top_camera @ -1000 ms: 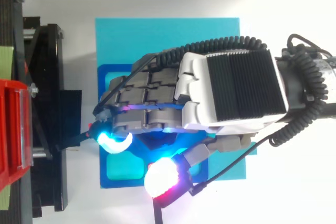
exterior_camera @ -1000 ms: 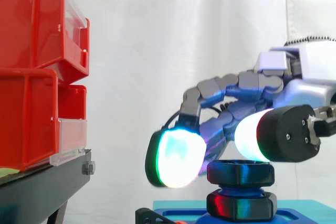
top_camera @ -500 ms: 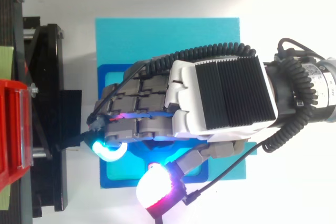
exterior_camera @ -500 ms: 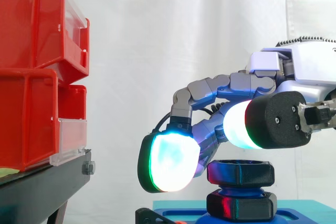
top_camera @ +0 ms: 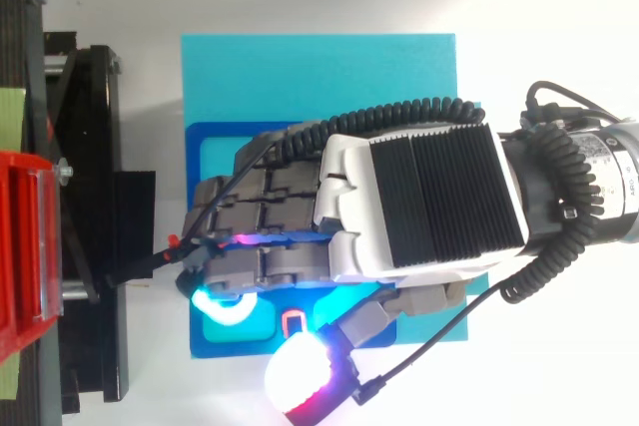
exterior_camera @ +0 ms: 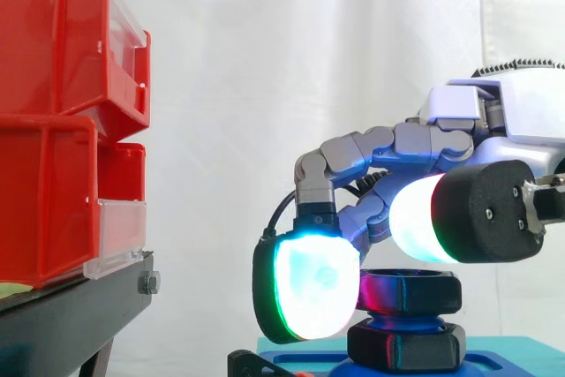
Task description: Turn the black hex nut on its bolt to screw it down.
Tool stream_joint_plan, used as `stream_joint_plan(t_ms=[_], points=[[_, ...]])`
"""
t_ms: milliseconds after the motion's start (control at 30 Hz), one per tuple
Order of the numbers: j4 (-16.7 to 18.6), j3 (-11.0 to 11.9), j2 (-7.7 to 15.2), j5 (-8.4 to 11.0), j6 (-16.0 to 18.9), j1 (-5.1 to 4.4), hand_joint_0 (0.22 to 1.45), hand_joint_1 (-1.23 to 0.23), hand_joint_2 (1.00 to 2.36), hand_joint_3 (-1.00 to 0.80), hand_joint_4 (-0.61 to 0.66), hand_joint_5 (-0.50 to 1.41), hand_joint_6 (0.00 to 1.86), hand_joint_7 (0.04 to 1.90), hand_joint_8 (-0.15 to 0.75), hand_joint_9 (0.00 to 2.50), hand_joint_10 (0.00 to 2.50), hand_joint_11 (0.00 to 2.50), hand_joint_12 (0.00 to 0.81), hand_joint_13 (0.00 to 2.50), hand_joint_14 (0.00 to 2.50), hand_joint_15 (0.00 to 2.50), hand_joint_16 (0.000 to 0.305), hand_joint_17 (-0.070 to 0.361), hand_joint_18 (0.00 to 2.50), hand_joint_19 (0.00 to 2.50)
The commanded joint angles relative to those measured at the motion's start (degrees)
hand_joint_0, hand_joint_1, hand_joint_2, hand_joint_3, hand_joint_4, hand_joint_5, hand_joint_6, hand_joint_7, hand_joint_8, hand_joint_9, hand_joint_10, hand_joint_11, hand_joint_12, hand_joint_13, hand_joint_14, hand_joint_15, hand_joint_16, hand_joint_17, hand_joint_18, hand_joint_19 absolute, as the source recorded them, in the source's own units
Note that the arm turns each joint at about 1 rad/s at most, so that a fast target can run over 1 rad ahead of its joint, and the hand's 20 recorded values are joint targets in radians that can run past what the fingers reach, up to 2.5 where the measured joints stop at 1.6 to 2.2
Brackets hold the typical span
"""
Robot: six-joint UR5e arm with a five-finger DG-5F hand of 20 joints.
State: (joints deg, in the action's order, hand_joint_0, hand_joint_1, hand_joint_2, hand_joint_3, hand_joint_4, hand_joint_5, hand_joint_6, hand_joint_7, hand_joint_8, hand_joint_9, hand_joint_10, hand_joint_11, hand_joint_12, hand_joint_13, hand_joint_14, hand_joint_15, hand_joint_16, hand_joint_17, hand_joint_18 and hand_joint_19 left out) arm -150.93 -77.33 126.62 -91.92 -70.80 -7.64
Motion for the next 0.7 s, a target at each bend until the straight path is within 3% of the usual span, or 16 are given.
stream_joint_plan(t_ms=[0,667], points=[[-0.68,-0.02,-0.06,-0.9,-0.22,0.17,0.53,-0.29,1.0,-0.5,0.14,-0.02,0.5,1.27,0.271,0.65,0.0,0.13,0.337,0.59,0.01,0.17,0.048,0.108,0.49,0.58],[-0.16,0.07,-0.06,-3.18,-0.65,1.92,0.53,-0.3,1.0,-0.5,0.14,-0.02,0.5,1.29,0.269,0.65,0.01,0.13,0.335,0.59,0.01,0.17,0.048,0.107,0.48,0.57]])
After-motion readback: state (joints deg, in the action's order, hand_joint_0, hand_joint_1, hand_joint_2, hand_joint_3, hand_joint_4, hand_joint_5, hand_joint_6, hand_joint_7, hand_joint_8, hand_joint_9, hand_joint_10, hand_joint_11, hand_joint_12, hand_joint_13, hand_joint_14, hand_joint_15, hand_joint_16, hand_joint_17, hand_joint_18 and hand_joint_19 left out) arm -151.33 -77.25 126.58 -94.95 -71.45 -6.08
